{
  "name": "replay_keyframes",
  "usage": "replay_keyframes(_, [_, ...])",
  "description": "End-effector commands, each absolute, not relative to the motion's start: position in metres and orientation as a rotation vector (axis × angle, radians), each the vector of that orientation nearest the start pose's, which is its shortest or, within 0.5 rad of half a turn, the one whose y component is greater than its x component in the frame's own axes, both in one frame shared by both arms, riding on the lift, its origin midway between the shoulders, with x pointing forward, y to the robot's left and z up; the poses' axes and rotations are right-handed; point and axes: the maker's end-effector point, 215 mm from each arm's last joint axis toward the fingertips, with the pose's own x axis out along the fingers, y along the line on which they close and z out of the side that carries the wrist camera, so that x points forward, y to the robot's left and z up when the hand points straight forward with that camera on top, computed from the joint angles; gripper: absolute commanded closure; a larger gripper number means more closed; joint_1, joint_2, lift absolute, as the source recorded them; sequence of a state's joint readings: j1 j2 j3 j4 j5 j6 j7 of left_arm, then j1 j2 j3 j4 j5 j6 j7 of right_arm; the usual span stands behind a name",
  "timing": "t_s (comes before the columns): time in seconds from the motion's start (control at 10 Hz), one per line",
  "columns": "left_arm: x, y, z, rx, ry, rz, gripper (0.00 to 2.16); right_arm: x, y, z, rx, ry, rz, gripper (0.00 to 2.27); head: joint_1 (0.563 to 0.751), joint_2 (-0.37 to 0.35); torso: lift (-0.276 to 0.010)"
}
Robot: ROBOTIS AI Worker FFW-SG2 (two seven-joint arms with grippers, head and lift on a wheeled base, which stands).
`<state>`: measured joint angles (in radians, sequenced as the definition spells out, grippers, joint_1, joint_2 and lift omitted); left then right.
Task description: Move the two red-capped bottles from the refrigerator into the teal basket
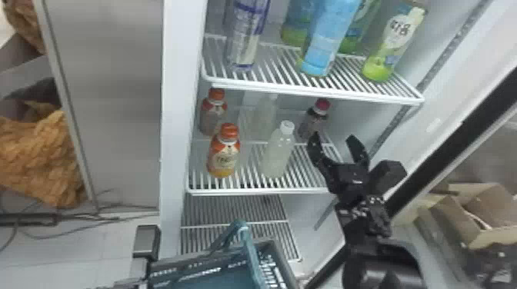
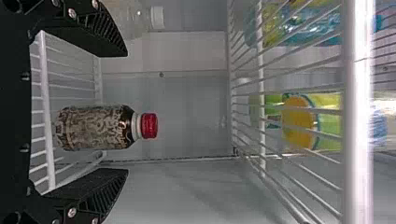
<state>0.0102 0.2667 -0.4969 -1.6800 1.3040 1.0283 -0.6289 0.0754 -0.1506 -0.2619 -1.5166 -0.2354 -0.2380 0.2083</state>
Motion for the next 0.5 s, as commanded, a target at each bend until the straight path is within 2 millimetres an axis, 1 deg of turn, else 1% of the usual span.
replay_keyframes(0.0, [0.251, -0.118, -0.341, -1.152, 0.982, -1.47, 1.11, 0.567, -0.396, -0.317, 0.049, -0.153, -0.076, 0.14, 0.695, -0.35, -0.228])
replay_keyframes(0.1, [0.252, -0.118, -0.341, -1.154, 0.979, -1.47, 1.11, 0.576, -0.399, -0.32, 0.053, -0.145, -0.085, 0.14, 0.695, -0.35, -0.228])
replay_keyframes(0.3, [0.25, -0.118, -0.341, -1.153, 0.986, -1.473, 1.11, 0.593, -0.402, -0.309, -0.005, -0.151, -0.099, 0.14, 0.695, -0.35, -0.228])
replay_keyframes(0.4, [0.25, -0.118, -0.341, -1.15, 0.987, -1.474, 1.11, 0.599, -0.406, -0.311, 0.001, -0.146, -0.115, 0.14, 0.695, -0.35, -0.228])
